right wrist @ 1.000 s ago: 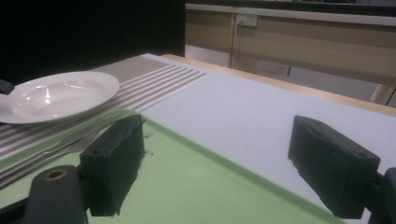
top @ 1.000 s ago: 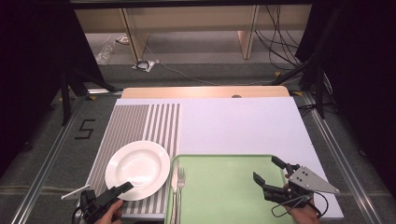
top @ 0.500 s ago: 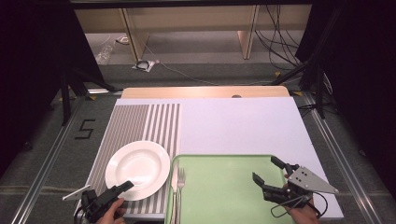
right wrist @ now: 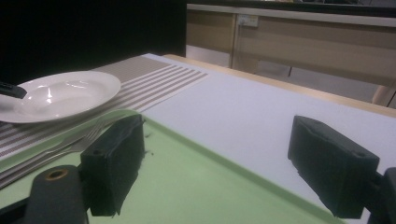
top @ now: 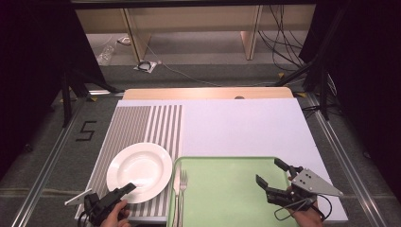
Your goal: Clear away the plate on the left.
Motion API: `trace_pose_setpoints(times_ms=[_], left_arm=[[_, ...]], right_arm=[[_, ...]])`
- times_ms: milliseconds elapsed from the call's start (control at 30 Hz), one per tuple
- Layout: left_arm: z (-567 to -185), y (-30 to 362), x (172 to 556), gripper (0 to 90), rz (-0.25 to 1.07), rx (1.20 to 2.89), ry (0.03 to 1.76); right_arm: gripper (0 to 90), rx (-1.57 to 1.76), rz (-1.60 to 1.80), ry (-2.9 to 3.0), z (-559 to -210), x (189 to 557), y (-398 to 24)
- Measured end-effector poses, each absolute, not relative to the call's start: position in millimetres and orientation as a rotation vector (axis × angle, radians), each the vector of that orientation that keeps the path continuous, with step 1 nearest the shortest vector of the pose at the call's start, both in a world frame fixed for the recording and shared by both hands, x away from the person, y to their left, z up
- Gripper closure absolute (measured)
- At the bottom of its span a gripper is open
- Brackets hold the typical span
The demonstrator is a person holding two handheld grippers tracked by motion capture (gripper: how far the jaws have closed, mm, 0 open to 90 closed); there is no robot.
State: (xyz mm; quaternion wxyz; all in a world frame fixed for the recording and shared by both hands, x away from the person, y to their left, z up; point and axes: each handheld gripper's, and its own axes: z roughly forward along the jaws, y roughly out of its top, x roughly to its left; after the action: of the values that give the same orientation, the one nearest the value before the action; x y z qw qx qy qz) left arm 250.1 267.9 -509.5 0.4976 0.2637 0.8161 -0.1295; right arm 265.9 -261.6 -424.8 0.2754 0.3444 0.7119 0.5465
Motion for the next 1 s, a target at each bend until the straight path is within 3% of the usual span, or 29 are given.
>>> trace_pose_setpoints(times_ms=[600, 1000], left_arm=[[-522.7, 265.4, 248.1, 70.7, -0.369, 0.524, 1.992], [-526.3, 265.4, 248.2, 77.2, -0.398, 0.483, 1.997]], right_arm=[[19.4, 0.929, 1.47, 1.916, -425.1, 266.4, -261.5], [19.5, 0.929, 1.47, 1.913, -425.1, 266.3, -261.5]])
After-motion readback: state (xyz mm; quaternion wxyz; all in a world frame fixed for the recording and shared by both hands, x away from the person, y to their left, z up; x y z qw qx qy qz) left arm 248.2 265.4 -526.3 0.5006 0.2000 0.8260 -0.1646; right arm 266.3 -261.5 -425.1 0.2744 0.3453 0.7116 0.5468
